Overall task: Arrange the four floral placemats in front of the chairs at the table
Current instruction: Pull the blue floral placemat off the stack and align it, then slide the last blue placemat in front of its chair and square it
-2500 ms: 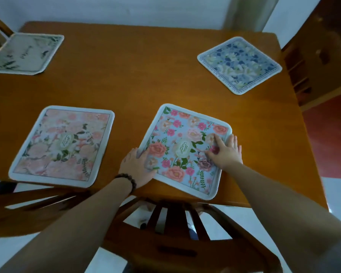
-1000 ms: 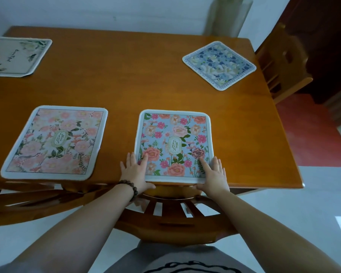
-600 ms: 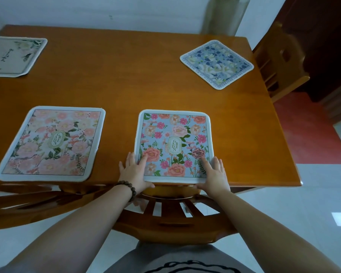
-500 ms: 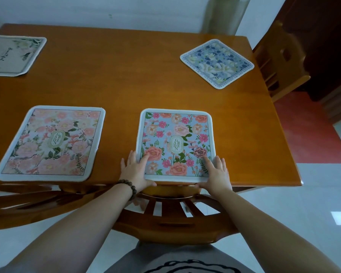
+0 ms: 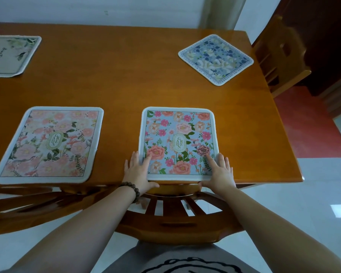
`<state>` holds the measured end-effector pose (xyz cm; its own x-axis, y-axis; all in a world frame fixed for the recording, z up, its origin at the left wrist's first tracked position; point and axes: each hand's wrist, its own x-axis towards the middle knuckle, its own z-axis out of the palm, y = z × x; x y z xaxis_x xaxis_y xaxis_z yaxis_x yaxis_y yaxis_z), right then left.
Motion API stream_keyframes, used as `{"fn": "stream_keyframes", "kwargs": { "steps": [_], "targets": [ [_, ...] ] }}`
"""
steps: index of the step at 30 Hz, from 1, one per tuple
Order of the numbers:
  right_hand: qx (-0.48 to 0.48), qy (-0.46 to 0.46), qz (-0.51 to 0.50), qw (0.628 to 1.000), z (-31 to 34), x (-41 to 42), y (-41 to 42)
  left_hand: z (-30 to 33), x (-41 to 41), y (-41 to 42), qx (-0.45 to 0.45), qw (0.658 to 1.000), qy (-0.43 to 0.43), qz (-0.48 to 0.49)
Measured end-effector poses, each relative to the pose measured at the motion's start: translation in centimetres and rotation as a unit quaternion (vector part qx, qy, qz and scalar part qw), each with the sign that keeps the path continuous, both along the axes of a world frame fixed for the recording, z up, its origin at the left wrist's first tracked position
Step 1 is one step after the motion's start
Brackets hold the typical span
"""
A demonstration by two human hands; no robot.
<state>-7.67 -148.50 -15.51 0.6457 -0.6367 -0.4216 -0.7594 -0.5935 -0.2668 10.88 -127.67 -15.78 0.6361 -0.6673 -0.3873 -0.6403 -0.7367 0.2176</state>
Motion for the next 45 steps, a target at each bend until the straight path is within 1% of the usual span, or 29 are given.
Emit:
{"fn": "stream_keyframes", "kwargs": {
  "steps": [7,12,14,17,20,24,27,31,35,40,45],
  "targets": [
    [-0.006,-0.001,0.005,1.000,0.0,-0.1,0.0,-0.2,0.0,0.1,-0.009,1.000,-0.021,-0.003],
    [0.007,0.017,0.006,1.000,0.0,0.0,0.1,0.1,0.0,0.1,0.000,1.000,-0.003,-0.004],
    [0.022,0.027,0.004,0.999,0.1,0.2,0.0,0.4,0.1,0.0,0.014,1.000,0.012,-0.008],
    [0.074,0.026,-0.013,0.997,1.0,0.4,-0.4,1.2,0.4,-0.1,0.048,0.998,0.025,-0.014],
    [0.111,0.016,-0.051,0.992,2.3,0.3,-0.9,1.9,0.7,-0.6,0.042,0.999,0.010,-0.012],
    [0.072,-0.004,-0.092,0.993,3.8,-0.7,-1.5,3.1,1.0,-2.8,0.002,0.999,-0.015,-0.031],
    [0.028,0.005,-0.116,0.993,5.0,-2.2,-1.9,4.1,0.5,-5.7,-0.013,0.998,-0.019,-0.061],
    [-0.039,0.018,-0.135,0.990,6.5,-4.3,-3.3,5.6,-1.4,-10.2,-0.039,0.994,-0.020,-0.101],
    [-0.088,-0.003,-0.160,0.983,8.2,-6.9,-4.8,7.0,-4.3,-14.1,-0.070,0.984,-0.037,-0.158],
    [-0.113,-0.018,-0.182,0.977,9.8,-11.0,-7.6,8.0,-8.5,-18.5,-0.076,0.978,-0.045,-0.188],
    [-0.120,-0.032,-0.186,0.975,9.9,-16.1,-12.5,8.3,-13.0,-23.9,-0.067,0.976,-0.047,-0.200]
  ]
}}
